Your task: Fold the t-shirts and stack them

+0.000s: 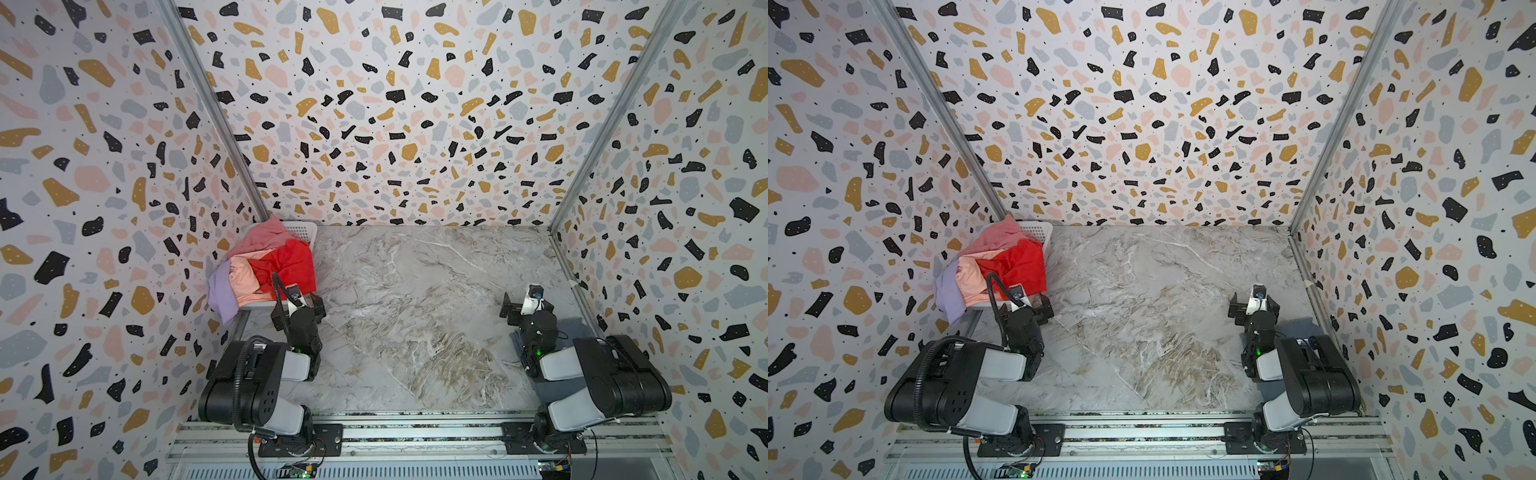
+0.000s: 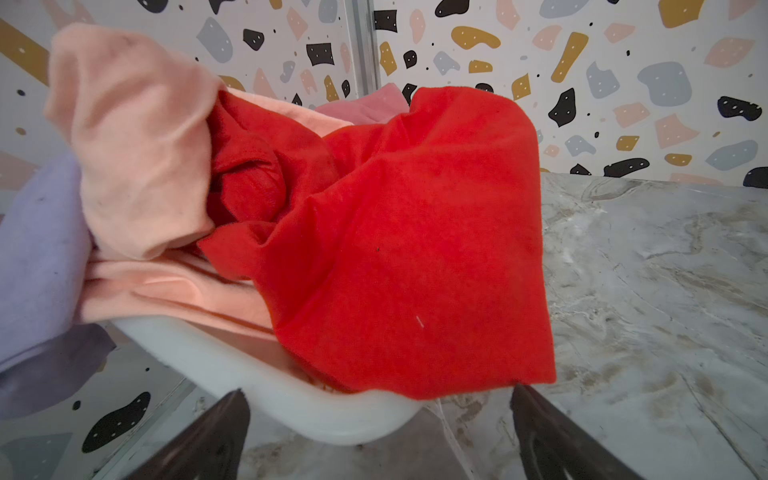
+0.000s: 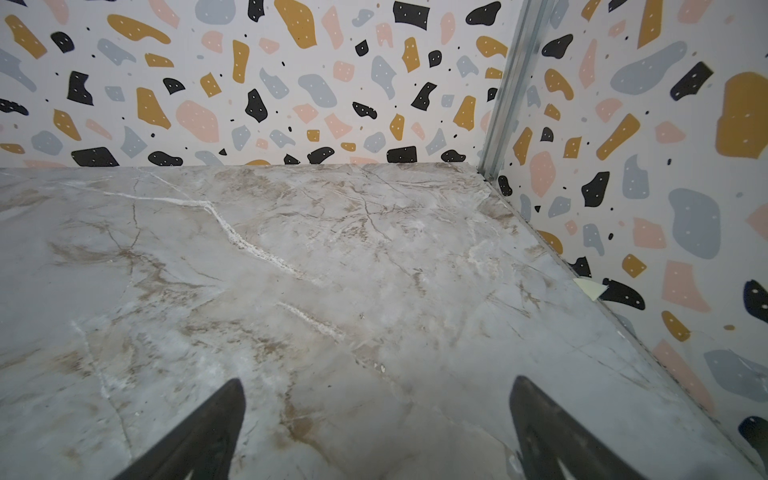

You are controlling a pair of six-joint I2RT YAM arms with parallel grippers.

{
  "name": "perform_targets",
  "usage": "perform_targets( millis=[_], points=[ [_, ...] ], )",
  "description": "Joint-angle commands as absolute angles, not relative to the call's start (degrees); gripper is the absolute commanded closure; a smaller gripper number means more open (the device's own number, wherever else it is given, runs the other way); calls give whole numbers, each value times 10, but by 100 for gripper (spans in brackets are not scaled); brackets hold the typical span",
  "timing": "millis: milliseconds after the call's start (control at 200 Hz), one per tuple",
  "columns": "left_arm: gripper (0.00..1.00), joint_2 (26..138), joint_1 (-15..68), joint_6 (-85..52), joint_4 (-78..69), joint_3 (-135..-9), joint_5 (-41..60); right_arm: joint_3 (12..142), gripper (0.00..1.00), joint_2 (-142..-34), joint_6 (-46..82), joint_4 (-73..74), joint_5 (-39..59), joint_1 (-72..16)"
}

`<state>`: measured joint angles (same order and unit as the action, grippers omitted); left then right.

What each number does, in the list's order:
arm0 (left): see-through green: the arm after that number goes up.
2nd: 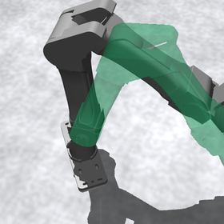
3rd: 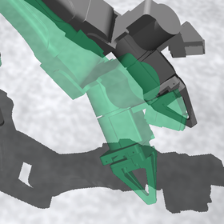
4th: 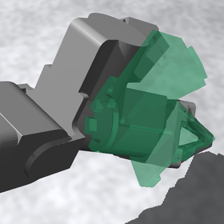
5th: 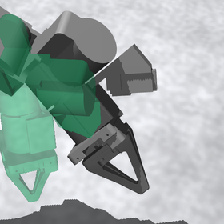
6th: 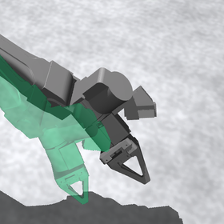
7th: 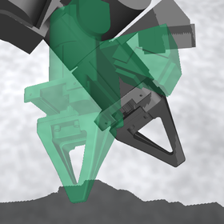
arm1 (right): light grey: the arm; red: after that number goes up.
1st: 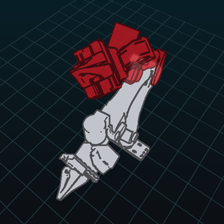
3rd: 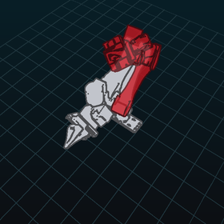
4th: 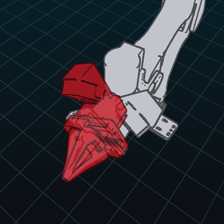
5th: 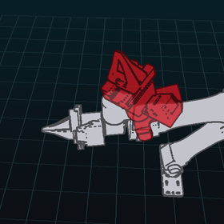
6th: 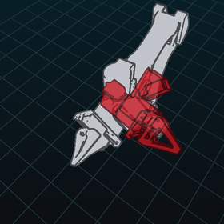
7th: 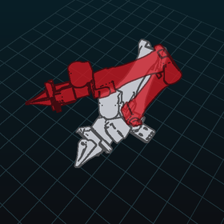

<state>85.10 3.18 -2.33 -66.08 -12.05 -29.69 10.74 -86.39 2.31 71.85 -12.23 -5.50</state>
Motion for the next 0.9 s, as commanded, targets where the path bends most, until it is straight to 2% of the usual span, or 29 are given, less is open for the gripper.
perform_targets(
  millis=[0,896],
  points=[
    [1,841,32,-21,-700,-121,-309,108,1,-854,13,735,-130,-62],
    [0,841,32,-22,-701,-120,-308,118,1,-861,17,725,-126,-60]
  ],
)
